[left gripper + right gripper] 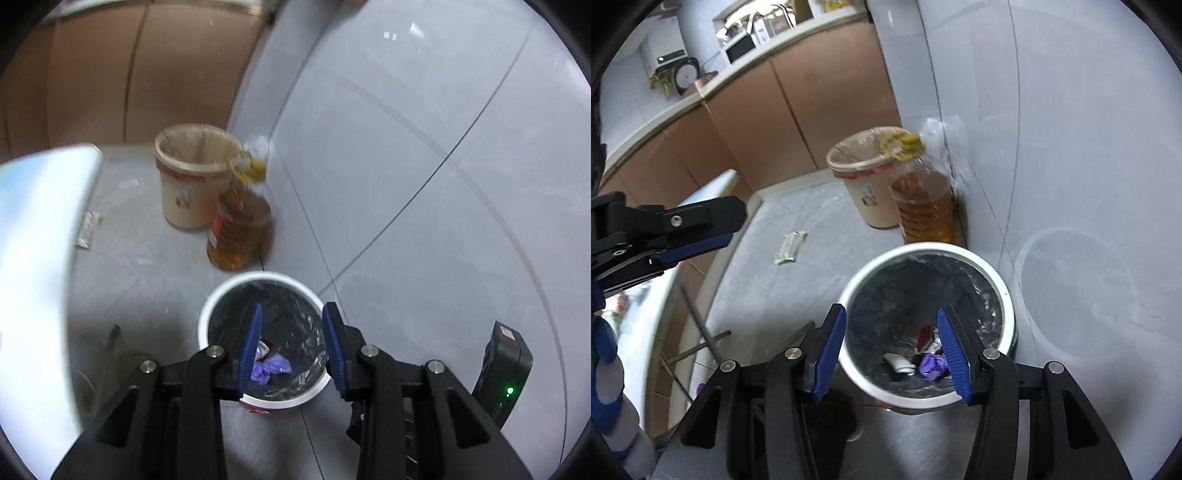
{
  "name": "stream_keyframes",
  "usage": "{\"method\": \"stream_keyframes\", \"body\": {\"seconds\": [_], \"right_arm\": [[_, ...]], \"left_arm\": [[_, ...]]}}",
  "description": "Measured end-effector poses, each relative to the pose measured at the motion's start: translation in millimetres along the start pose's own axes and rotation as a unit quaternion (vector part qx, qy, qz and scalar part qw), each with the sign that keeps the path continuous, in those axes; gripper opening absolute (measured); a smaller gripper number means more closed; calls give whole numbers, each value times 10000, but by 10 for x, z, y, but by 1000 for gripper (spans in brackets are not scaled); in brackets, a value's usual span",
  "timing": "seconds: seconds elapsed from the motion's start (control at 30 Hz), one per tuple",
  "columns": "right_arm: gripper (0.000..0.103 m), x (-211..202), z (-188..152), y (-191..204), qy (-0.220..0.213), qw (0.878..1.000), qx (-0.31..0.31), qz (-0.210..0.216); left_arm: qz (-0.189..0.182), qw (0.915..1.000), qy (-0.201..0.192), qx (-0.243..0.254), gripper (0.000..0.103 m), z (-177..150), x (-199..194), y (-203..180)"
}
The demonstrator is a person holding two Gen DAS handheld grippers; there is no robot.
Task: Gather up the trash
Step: 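Move both grippers back to the table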
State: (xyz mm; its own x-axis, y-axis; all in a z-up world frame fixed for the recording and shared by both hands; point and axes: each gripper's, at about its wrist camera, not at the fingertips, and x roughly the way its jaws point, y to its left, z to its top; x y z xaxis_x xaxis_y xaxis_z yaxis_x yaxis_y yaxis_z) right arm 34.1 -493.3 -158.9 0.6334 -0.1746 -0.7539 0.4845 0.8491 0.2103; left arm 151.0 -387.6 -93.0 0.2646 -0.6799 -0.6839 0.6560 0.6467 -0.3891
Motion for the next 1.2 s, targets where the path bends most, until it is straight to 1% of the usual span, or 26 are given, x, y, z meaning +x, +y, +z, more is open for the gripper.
{"method": "stream_keyframes", "body": {"seconds": [0.07, 0.2, 0.23, 0.3, 0.33, 0.57, 0.67, 0.73, 0.83, 0.9, 1.0, 1.07, 1.13, 1.2], "right_arm": [[52, -158, 16, 112, -128, 9999, -99, 59], [53, -554, 46, 375, -444, 9983, -318, 224], [54, -664, 61, 444, -536, 9975, -378, 277], [56, -907, 86, 594, -745, 9952, -499, 402], [56, -1005, 90, 654, -822, 9941, -552, 446], [57, -1661, 88, 1078, -1292, 9837, -936, 827], [57, -1921, 54, 1245, -1464, 9785, -1077, 974], [58, -2077, 31, 1322, -1559, 9754, -1149, 1056], [62, -2328, -29, 1446, -1719, 9693, -1313, 1171], [62, -2474, -70, 1554, -1808, 9649, -1438, 1245], [63, -2592, -109, 1679, -1856, 9596, -1573, 1411], [63, -2607, -123, 1770, -1839, 9574, -1667, 1478], [64, -2537, -117, 1819, -1771, 9564, -1730, 1550], [64, -2436, -101, 1863, -1669, 9566, -1759, 1616]], "left_arm": [[63, 9998, -200, 29, 32, -34, -229, -12], [352, 9980, -489, 215, 33, -142, -770, -22], [408, 9975, -530, 235, 35, -166, -879, -15], [471, 9966, -639, 222, 41, -216, -1103, 16], [541, 9957, -721, 213, 41, -250, -1247, 42], [953, 9885, -1167, 102, 42, -515, -2044, 242], [1149, 9834, -1400, 77, 42, -657, -2400, 307], [1286, 9790, -1582, 48, 44, -759, -2652, 339], [1574, 9688, -1917, 23, 50, -909, -3025, 412], [1744, 9622, -2090, -26, 52, -1005, -3262, 502], [1930, 9564, -2183, -173, 52, -1128, -3511, 679], [2054, 9537, -2178, -288, 52, -1190, -3591, 837], [2177, 9518, -2128, -387, 52, -1248, -3646, 1047], [2240, 9519, -2050, -420, 52, -1288, -3647, 1231]]}}
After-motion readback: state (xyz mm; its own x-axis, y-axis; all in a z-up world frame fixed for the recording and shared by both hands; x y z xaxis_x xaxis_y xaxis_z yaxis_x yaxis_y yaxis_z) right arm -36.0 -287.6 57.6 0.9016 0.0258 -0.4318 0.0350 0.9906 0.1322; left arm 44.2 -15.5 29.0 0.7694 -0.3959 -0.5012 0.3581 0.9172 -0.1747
